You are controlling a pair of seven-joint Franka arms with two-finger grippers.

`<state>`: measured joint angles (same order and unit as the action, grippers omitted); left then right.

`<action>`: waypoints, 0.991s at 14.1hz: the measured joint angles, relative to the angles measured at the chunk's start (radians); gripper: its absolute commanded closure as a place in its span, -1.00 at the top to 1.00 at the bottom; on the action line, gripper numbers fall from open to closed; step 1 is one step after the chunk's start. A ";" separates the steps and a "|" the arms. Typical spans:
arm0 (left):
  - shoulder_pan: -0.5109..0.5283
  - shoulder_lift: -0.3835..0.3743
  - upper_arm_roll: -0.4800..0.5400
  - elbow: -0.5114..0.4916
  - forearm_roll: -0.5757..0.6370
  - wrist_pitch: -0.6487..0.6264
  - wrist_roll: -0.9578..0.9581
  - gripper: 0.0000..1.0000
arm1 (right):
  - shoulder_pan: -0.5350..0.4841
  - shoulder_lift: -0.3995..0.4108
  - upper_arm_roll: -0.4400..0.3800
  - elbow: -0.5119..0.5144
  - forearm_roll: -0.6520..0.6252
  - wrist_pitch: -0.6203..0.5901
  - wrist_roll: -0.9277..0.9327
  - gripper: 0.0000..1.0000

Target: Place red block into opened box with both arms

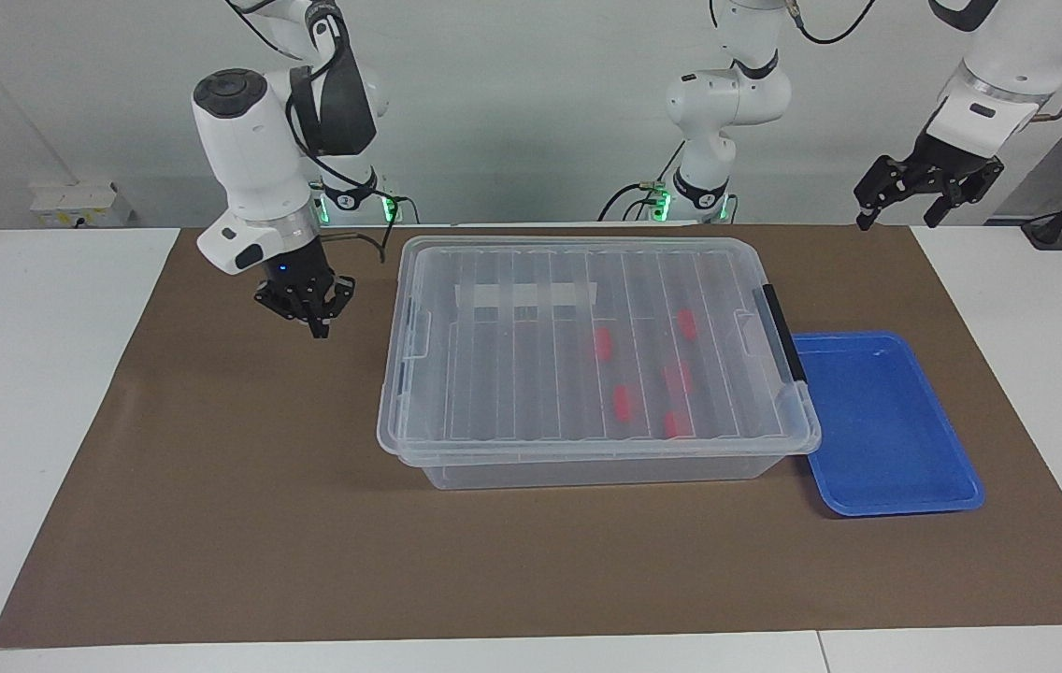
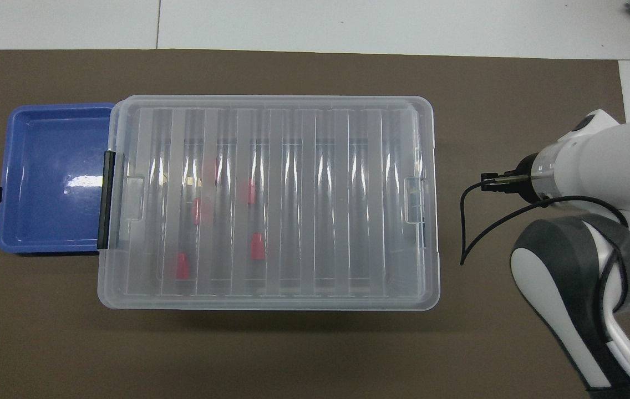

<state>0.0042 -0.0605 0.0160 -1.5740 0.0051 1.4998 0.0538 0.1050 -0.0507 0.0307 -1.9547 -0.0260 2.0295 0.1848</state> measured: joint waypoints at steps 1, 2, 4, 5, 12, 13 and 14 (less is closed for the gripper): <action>0.000 0.006 0.000 0.000 0.000 0.000 0.000 1.00 | -0.018 -0.003 0.000 0.029 -0.001 -0.040 0.029 1.00; 0.000 0.011 0.000 0.000 -0.001 0.000 0.000 1.00 | -0.037 -0.004 -0.001 0.074 -0.001 -0.102 0.042 1.00; 0.000 0.013 -0.001 0.000 -0.001 0.000 0.000 1.00 | -0.061 -0.003 -0.001 0.162 0.002 -0.210 0.051 1.00; 0.000 0.013 -0.001 0.000 -0.001 0.000 0.000 1.00 | -0.066 -0.001 -0.002 0.197 0.002 -0.241 0.058 1.00; 0.000 0.003 -0.001 -0.057 -0.001 0.060 0.001 1.00 | -0.073 0.059 -0.001 0.361 0.003 -0.368 0.063 1.00; 0.000 0.002 -0.002 -0.057 -0.001 0.060 0.001 1.00 | -0.073 0.059 -0.001 0.362 0.003 -0.382 0.063 1.00; 0.000 0.000 -0.001 -0.057 -0.001 0.060 0.001 1.00 | -0.073 0.059 -0.001 0.362 0.003 -0.393 0.062 1.00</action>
<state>0.0042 -0.0601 0.0146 -1.6311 0.0039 1.5596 0.0543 0.0322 0.0083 0.0295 -1.5923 -0.0230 1.6367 0.2465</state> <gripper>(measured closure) 0.000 0.000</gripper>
